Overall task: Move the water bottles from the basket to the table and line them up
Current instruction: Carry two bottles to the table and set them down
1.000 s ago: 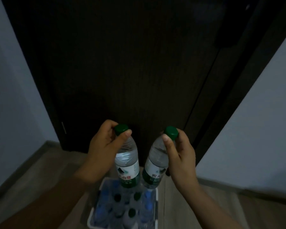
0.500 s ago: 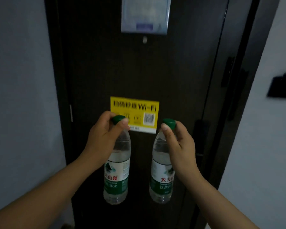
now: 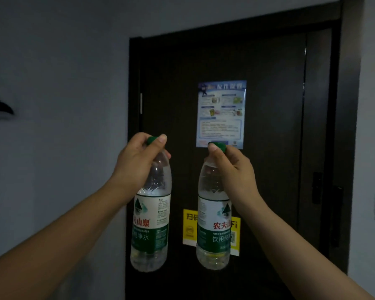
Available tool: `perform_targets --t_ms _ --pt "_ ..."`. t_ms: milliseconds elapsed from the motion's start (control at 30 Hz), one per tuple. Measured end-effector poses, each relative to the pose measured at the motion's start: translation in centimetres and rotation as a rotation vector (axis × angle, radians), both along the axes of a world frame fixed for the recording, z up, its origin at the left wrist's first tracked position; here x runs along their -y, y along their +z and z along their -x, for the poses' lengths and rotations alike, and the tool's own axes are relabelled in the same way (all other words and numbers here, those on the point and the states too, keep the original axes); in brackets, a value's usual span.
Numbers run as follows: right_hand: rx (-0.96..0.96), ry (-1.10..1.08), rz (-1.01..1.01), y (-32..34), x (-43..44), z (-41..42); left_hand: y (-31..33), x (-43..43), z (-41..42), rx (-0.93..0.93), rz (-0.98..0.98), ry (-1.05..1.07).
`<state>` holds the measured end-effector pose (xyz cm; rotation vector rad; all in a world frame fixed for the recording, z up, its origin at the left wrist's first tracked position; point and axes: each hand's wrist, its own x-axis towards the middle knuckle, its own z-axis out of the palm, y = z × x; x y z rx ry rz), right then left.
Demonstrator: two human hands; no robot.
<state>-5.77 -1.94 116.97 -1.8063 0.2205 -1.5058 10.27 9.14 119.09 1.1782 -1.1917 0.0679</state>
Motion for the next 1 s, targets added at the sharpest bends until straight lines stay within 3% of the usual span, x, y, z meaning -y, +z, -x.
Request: perform_targets --t_ms 400,733,1000 --pt "0.052 0.381 0.063 2.7 -4.9 -7.0 2.3 -9.0 -2.6 -0.062 0.085 0.204" --pt "0.053 0.78 0.084 2.6 -9.6 -13.9 2.2 -16.5 -0.1 -0.061 0.185 0.657" --pt "0.096 1.217 0.047 1.6 -20.1 -15.7 1.2 -26.1 6.5 -0.049 0.189 1.086"
